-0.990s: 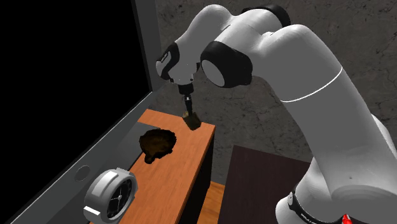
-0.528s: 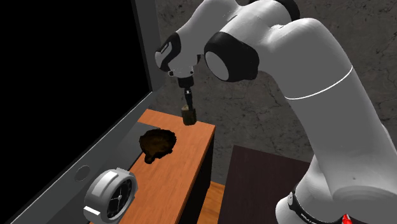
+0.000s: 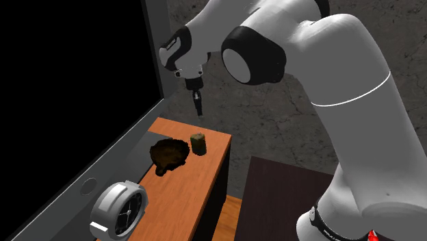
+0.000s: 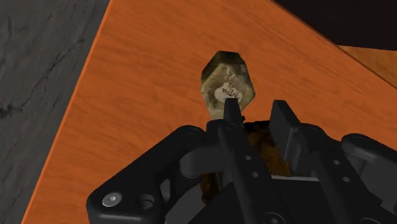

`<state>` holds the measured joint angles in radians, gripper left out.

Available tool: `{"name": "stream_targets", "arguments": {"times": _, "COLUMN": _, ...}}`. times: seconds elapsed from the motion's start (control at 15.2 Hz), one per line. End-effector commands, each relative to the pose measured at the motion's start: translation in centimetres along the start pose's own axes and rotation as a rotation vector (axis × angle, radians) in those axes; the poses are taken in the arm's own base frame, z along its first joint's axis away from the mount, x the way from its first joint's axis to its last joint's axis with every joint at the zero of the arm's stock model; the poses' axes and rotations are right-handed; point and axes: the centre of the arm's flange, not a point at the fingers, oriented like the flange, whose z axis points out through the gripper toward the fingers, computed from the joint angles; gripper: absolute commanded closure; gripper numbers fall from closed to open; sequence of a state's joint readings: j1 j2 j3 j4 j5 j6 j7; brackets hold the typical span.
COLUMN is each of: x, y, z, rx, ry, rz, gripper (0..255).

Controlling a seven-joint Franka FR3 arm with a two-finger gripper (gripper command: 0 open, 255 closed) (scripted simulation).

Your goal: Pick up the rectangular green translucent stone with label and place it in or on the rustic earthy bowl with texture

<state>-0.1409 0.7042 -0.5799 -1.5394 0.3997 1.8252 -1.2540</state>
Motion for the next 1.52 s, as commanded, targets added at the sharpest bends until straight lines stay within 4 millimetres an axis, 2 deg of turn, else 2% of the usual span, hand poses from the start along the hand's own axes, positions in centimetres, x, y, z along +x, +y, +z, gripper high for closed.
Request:
{"name": "stream_targets", "arguments": {"times": 0.0, "x": 2.2, "y": -1.0, "z": -0.1, "rx": 0.001, "ry": 0.000, "rz": 0.000, "gripper": 255}}
{"name": "stream_targets", "arguments": {"times": 0.2, "x": 5.7, "y": -2.9, "z": -0.3, "rx": 0.001, "ry": 0.000, "rz": 0.000, "gripper": 255}}
{"name": "stream_targets", "arguments": {"times": 0.26, "x": 2.5, "y": -1.6, "z": -0.4, "rx": 0.039, "ry": -0.014, "rz": 0.029, "gripper": 255}}
{"name": "stream_targets", "arguments": {"times": 0.33, "x": 2.5, "y": -1.6, "z": -0.4, "rx": 0.039, "ry": -0.014, "rz": 0.029, "gripper": 0}}
{"name": "stream_targets", "arguments": {"times": 0.66, "x": 1.9, "y": -10.4, "z": 4.9, "rx": -0.247, "ry": -0.005, "rz": 0.172, "gripper": 0}}
{"name": "stream_targets", "arguments": {"times": 0.86, "x": 2.2, "y": -14.8, "z": 9.2, "rx": -0.420, "ry": 0.000, "rz": 0.258, "gripper": 0}}
{"name": "stream_targets", "arguments": {"times": 1.06, "x": 2.7, "y": -18.3, "z": 14.2, "rx": -0.592, "ry": 0.006, "rz": 0.343, "gripper": 0}}
{"name": "stream_targets", "arguments": {"times": 1.12, "x": 3.0, "y": -19.2, "z": 15.8, "rx": -0.643, "ry": 0.007, "rz": 0.368, "gripper": 0}}
{"name": "stream_targets", "arguments": {"times": 1.45, "x": 2.7, "y": -17.6, "z": 17.9, "rx": -0.643, "ry": 0.007, "rz": 0.368, "gripper": 0}}
